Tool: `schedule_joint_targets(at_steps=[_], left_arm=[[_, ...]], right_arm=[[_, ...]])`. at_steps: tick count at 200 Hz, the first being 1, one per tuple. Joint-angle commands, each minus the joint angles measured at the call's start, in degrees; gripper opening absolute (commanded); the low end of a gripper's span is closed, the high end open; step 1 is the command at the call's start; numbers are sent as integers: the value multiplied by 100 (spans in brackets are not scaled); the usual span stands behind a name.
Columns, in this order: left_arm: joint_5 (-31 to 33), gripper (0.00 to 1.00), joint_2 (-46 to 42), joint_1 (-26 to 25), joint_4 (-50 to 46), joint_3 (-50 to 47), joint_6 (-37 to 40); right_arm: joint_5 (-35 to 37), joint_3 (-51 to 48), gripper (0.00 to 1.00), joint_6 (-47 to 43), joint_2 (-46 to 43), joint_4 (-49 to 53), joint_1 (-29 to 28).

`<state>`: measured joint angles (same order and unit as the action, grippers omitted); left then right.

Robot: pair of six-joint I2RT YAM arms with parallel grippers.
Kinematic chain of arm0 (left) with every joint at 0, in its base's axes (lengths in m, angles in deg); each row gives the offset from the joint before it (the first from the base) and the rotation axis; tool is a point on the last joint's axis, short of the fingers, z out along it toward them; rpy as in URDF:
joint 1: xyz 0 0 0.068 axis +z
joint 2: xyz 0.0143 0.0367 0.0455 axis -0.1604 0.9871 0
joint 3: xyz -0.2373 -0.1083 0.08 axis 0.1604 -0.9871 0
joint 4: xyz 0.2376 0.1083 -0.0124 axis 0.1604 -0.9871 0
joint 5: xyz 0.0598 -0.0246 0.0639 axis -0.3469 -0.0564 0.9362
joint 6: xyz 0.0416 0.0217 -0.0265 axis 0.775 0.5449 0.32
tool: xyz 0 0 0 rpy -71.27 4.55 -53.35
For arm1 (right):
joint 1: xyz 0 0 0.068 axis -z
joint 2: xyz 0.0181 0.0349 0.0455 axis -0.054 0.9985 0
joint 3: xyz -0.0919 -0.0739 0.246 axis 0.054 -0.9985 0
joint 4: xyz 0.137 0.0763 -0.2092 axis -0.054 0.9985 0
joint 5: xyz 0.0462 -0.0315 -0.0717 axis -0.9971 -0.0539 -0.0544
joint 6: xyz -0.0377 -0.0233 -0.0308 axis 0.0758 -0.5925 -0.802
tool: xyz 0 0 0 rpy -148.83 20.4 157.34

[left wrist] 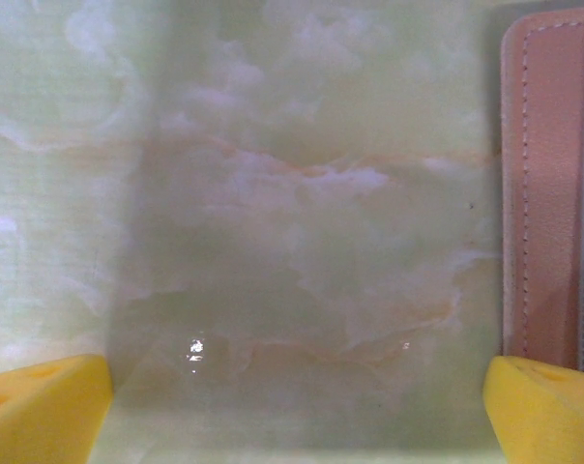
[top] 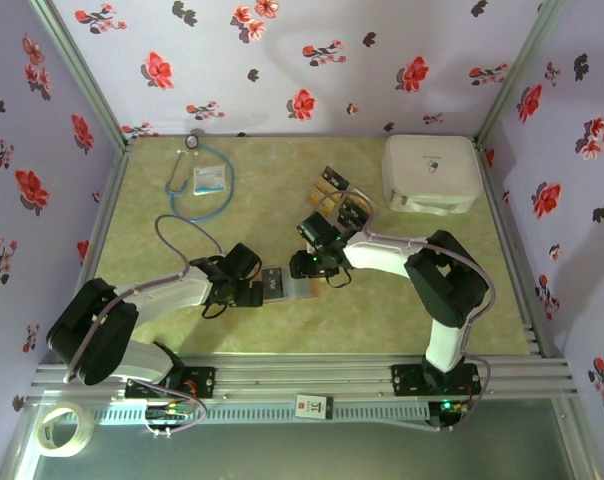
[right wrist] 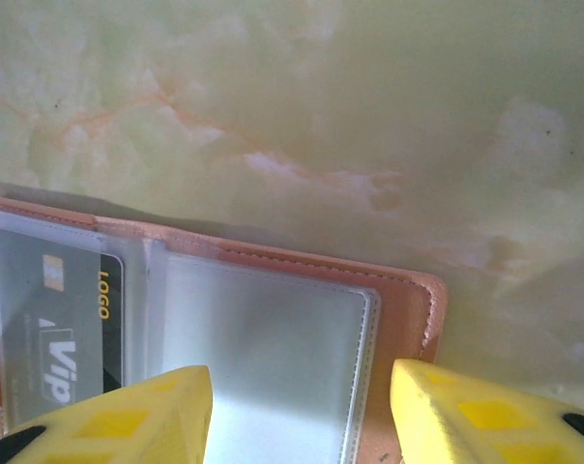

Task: Put the credit cards into the card holder
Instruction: Flip over the card slot in the card holder.

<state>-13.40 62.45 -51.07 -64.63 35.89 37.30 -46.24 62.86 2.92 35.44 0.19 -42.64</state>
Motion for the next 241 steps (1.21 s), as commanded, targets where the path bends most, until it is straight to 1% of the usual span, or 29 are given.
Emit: schedule_joint_targets(at_steps=[1, 57, 94, 124, 142, 157, 206, 241], left_arm=[[154, 100, 151, -43, 59, 38, 2], [154, 100, 189, -43, 85, 20, -3], [153, 100, 147, -52, 88, -4, -22], [153, 100, 65, -44, 73, 1, -36], [295, 100, -137, -25, -27, 0, -49], [386, 100, -414, 114, -114, -44, -66], [375, 100, -1523, 773, -368, -278, -141], [370, 100, -1853, 963, -533, -309, -110]], right_arm=[[-343, 34, 52, -33, 118, -60, -20], [-791, 16, 51, 169, 94, -324, -115], [-1082, -43, 51, 425, -75, -629, -124], [-1195, -27, 51, 618, -223, -802, -192], [-1216, 26, 51, 689, -240, -848, -273], [-1208, 94, 51, 737, -203, -879, -358], [-1191, 388, 51, 936, 168, -1079, -626], [-1196, 604, 50, 1130, 596, -1305, -784]])
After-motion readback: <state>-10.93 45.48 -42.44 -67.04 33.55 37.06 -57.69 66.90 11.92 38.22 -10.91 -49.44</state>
